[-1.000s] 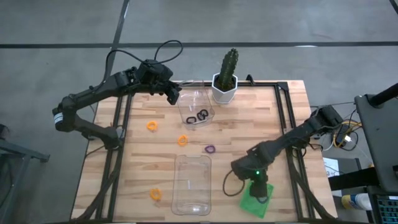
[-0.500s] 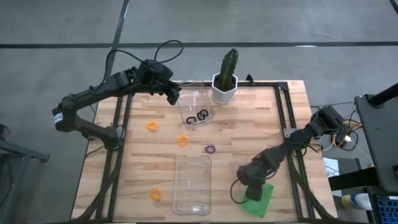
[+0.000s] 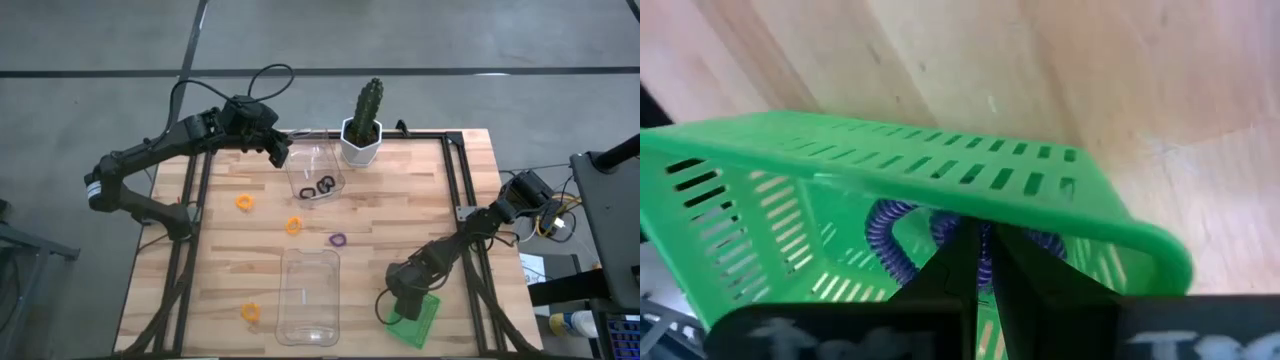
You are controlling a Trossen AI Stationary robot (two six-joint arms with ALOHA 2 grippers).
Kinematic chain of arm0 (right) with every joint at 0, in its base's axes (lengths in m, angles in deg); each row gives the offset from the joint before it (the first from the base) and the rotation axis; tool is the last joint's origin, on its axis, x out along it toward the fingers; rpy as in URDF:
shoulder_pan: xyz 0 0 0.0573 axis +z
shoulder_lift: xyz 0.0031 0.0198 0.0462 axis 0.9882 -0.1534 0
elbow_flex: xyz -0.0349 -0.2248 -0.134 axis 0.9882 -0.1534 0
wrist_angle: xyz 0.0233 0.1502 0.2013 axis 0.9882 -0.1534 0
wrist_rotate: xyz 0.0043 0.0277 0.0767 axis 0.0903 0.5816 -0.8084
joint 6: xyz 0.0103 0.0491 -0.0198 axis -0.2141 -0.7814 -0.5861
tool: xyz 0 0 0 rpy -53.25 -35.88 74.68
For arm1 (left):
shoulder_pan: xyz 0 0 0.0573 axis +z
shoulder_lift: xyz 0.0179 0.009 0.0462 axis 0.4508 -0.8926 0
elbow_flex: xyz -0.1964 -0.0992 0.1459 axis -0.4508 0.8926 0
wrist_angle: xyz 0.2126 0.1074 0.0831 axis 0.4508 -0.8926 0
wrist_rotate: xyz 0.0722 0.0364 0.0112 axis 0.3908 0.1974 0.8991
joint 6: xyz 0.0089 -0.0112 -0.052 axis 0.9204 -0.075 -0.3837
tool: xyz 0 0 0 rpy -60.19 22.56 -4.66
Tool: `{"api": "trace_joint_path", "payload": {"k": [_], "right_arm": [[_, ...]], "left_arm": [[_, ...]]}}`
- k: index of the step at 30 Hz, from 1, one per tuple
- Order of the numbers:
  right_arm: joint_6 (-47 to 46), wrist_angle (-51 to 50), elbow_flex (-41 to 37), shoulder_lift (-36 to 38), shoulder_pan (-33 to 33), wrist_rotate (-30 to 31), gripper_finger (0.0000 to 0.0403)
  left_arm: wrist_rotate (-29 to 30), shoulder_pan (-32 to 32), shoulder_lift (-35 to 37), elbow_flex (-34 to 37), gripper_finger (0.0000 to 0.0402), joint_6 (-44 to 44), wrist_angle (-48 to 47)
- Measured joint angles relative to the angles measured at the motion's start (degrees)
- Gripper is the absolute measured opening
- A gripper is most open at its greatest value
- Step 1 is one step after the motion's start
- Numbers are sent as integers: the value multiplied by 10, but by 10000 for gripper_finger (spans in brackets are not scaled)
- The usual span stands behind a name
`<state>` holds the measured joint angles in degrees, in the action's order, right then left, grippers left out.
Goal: Sort spring keychains
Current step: Put the right purple spring keychain into the green bin, then put the purple spring keychain into the green bin
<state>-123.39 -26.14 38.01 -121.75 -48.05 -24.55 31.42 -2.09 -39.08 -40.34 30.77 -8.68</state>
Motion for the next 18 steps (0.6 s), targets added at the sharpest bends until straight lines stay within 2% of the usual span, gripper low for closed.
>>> {"api": "trace_joint_path", "payload": {"k": [3, 7, 12, 15, 18], "right_arm": [[1, -1, 4, 0, 0, 0, 28], [-5, -6, 18, 0, 0, -8, 72], [-4, -6, 48, 1, 0, -53, 114], [23, -6, 84, 6, 0, -84, 120], [77, -25, 134, 12, -5, -82, 107]], "left_arm": [[0, 0, 0, 0, 113, -4, 0], [0, 0, 0, 0, 113, -5, 0], [0, 0, 0, 0, 113, -5, 0], [0, 0, 0, 0, 113, -8, 0], [0, 0, 0, 0, 113, -8, 0]]}}
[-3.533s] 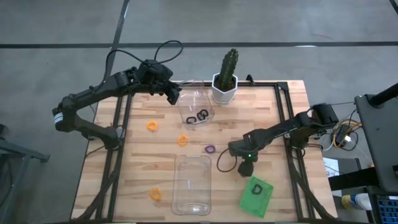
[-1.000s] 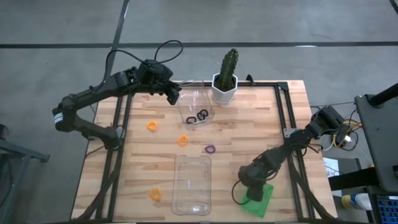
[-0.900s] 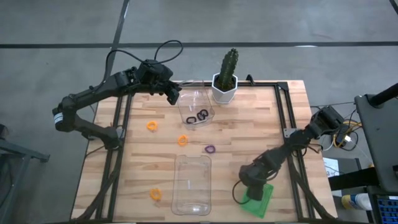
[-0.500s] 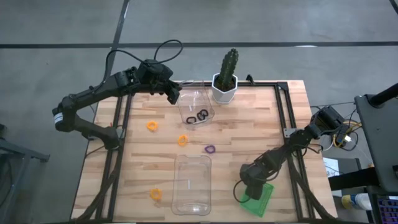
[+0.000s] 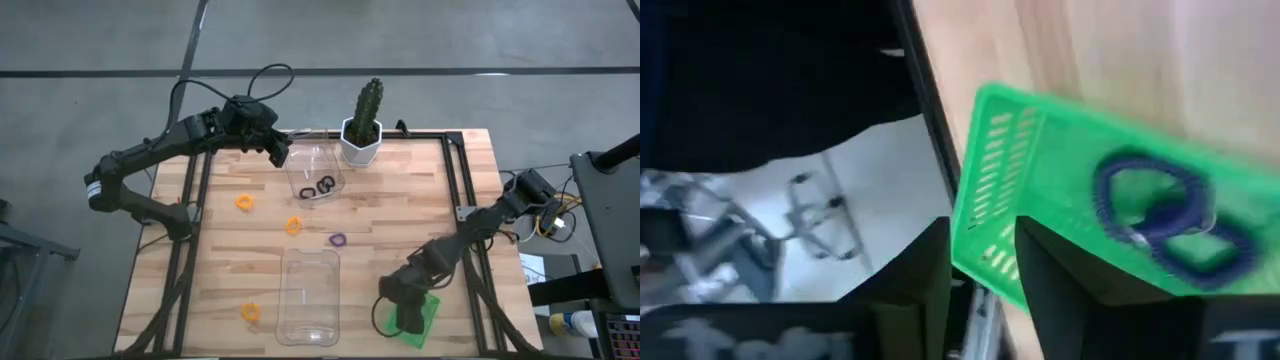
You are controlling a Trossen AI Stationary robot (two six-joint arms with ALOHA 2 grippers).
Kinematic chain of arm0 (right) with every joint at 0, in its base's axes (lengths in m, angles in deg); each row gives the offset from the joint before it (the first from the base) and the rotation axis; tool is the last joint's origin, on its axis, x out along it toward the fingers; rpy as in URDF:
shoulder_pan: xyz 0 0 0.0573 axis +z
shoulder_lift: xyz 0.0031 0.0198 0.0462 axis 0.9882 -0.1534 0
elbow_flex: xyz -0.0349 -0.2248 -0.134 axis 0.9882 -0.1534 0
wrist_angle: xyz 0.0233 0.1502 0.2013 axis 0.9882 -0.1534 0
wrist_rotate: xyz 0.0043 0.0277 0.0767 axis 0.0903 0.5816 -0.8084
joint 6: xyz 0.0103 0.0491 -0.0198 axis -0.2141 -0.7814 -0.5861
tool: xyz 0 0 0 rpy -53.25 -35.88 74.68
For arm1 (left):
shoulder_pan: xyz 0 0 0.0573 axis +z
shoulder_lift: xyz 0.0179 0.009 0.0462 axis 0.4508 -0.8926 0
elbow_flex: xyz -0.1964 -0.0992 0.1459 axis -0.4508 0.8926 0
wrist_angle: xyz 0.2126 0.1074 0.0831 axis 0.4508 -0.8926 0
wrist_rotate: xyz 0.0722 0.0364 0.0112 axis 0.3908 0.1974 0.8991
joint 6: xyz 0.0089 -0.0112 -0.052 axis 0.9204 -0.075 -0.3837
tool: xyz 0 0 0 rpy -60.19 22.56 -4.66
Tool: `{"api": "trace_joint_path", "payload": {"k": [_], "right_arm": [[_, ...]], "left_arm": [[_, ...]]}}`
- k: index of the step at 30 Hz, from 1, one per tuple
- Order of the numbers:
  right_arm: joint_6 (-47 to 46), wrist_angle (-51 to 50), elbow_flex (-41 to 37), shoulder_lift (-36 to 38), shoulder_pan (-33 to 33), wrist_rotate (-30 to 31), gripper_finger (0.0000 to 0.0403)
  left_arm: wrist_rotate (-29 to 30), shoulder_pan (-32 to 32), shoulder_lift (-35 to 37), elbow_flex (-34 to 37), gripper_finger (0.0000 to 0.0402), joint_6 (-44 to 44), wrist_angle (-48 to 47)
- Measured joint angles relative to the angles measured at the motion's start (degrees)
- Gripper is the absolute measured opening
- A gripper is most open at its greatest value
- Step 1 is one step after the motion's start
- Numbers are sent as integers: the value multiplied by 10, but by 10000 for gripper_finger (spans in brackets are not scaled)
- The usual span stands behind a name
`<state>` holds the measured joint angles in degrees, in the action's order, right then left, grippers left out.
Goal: Sort spring keychains
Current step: Put the purple spring keychain into the green bin
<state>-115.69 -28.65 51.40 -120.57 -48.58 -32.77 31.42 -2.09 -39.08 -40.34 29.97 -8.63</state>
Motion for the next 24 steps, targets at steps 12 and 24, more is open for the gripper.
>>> {"api": "trace_joint_path", "payload": {"k": [12, 24], "right_arm": [[249, -198, 116, 0, -193, 139, 26], [156, -70, 108, -43, -394, 78, 34]], "left_arm": [[0, 0, -1, 0, 113, 0, 2], [0, 0, -1, 0, 113, -9, 2]]}}
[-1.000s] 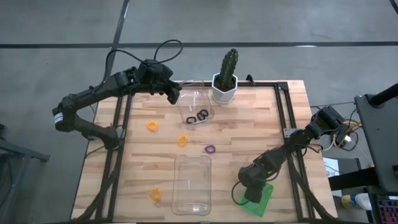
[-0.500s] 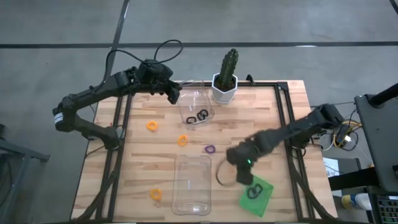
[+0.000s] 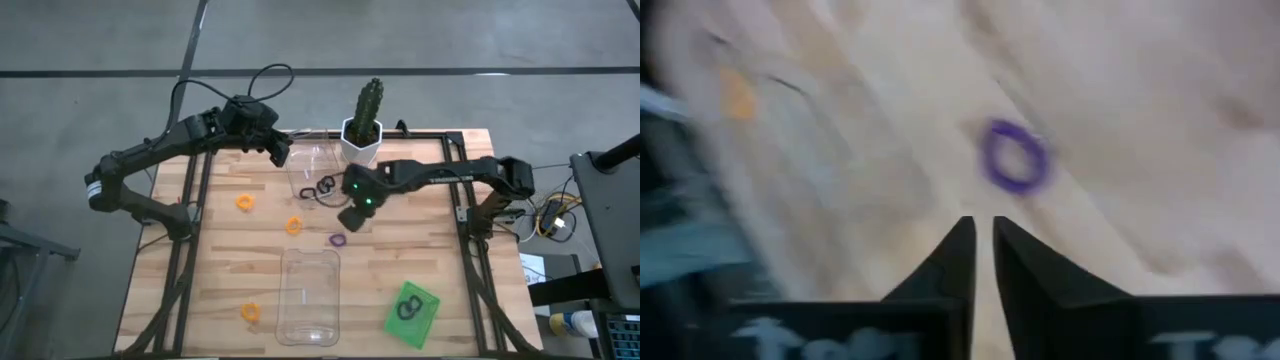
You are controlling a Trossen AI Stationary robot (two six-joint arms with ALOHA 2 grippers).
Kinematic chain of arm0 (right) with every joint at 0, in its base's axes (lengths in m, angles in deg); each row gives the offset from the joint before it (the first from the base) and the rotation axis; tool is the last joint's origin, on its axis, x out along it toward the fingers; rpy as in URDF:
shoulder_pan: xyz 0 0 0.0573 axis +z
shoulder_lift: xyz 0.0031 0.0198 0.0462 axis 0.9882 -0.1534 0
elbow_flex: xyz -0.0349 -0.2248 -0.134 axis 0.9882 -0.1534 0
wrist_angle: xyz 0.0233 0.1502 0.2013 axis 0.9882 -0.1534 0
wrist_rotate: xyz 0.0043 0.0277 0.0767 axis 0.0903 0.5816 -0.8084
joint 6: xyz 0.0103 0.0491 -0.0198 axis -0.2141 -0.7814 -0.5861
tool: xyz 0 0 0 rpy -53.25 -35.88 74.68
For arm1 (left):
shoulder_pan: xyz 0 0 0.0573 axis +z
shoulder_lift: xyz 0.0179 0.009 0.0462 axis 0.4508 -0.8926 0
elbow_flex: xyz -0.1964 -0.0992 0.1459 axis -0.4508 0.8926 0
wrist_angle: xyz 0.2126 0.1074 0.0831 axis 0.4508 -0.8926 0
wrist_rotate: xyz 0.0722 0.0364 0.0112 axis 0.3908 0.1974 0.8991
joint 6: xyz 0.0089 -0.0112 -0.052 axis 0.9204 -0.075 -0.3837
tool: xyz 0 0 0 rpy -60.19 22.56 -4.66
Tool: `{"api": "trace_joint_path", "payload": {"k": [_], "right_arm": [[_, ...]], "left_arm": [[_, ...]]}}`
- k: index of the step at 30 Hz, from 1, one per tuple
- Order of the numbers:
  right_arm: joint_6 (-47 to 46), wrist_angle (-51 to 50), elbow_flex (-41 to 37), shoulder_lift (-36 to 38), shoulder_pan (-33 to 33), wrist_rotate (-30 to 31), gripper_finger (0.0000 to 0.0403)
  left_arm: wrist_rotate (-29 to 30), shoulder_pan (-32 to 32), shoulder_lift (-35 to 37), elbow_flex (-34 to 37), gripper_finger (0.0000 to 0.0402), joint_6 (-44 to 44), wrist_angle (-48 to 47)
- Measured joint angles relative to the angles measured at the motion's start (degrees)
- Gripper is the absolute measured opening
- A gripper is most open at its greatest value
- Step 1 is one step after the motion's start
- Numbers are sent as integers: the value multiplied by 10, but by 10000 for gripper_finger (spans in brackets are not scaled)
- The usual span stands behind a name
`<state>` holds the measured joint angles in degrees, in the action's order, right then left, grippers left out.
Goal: Sort spring keychains
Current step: Put the purple spring keychain into the green bin
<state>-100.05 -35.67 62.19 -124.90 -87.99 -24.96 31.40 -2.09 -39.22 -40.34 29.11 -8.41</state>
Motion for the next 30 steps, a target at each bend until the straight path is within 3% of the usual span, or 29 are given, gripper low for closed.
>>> {"api": "trace_joint_path", "payload": {"k": [3, 10, 14, 17, 21, 23, 27, 30], "right_arm": [[-35, 62, 1, -14, -9, -90, 66], [-13, 37, -5, -52, -22, -119, 136], [15, -33, -11, -50, -32, -330, 169], [34, -68, -13, -29, -19, -398, 180], [88, -97, -17, -15, -27, -369, 182], [104, -91, -21, -21, -46, -325, 180], [35, -54, -23, -35, -74, -133, 176], [-15, -46, -24, -42, -73, -43, 177]], "left_arm": [[0, 0, 0, 0, 113, -2, 0], [0, 0, 1, 0, 113, -2, -1], [-3, 0, 1, 0, 113, -2, -1], [-4, 0, 1, 0, 113, -2, -3], [-4, 0, 1, 0, 113, -2, -3], [-4, 0, 1, 0, 113, -5, -4], [-4, 0, 1, 0, 113, -13, -6], [-4, 0, 1, 0, 113, -21, -6]]}}
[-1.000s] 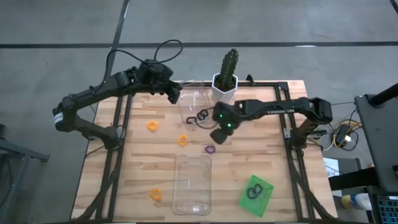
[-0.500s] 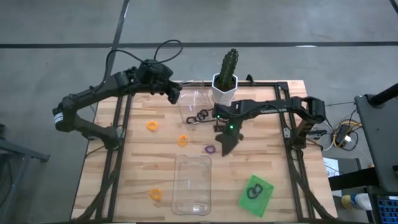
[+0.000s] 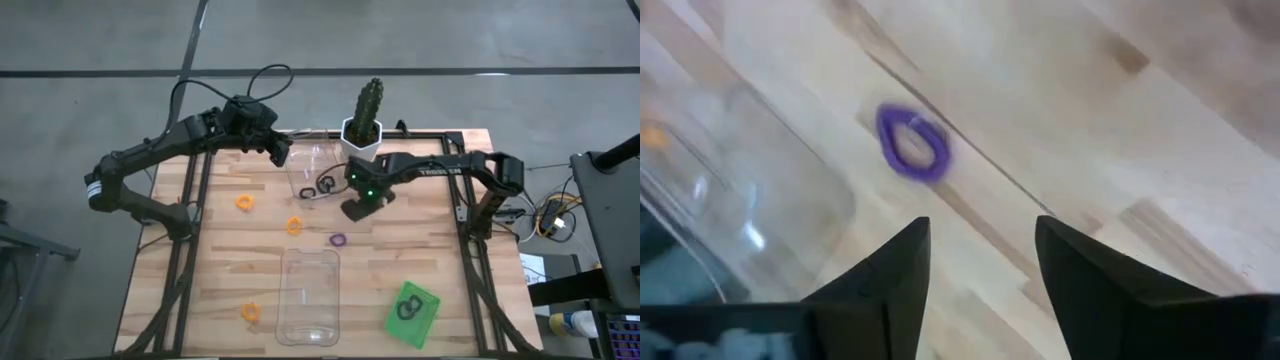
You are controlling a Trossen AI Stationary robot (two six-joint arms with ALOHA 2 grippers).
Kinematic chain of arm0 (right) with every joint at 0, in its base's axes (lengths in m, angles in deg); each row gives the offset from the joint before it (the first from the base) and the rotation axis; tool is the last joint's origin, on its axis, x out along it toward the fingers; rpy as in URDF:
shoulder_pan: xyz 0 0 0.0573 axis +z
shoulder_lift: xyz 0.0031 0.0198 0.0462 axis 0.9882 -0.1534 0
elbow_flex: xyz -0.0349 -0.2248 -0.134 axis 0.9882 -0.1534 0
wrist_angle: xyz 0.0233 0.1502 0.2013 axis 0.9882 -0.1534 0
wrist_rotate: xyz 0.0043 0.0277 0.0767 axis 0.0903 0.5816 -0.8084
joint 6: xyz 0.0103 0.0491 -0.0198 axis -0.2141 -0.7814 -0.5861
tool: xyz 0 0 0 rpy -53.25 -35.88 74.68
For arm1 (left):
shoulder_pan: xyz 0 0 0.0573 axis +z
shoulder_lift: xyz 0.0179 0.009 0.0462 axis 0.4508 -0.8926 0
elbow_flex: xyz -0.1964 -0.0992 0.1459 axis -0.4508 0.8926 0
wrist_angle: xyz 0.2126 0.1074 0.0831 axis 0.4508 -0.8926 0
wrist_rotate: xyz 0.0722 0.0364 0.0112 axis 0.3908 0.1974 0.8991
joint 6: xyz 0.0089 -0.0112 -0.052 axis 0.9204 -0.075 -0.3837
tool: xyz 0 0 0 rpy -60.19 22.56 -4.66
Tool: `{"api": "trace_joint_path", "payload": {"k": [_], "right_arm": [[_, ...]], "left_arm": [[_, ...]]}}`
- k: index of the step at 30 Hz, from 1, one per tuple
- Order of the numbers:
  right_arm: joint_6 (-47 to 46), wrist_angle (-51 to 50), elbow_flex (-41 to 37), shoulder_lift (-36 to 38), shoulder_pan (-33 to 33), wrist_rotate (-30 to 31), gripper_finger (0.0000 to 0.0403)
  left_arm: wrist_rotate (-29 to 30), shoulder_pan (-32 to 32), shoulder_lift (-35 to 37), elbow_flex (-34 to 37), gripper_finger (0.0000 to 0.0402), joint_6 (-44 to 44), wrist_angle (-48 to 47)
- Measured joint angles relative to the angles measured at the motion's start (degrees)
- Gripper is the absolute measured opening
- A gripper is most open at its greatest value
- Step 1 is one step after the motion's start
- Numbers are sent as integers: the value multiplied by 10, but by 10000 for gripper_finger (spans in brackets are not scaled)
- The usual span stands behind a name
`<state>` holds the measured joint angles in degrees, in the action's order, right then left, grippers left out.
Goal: Sort spring keychains
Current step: Put the purple spring keychain into the green bin
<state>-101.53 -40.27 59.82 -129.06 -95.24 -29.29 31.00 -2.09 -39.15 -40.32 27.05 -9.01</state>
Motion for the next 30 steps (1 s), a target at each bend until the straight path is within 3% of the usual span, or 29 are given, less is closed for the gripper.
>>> {"api": "trace_joint_path", "payload": {"k": [7, 16, 30], "right_arm": [[-117, 123, 1, -26, 24, 48, 182], [-197, 122, 6, -80, 80, 79, 161], [-224, 121, 10, -111, 114, 149, 122]], "left_arm": [[0, 0, 0, 0, 113, -26, -1], [-3, 0, 0, 0, 113, 13, -3], [-12, 0, 0, 0, 113, 46, -3]]}}
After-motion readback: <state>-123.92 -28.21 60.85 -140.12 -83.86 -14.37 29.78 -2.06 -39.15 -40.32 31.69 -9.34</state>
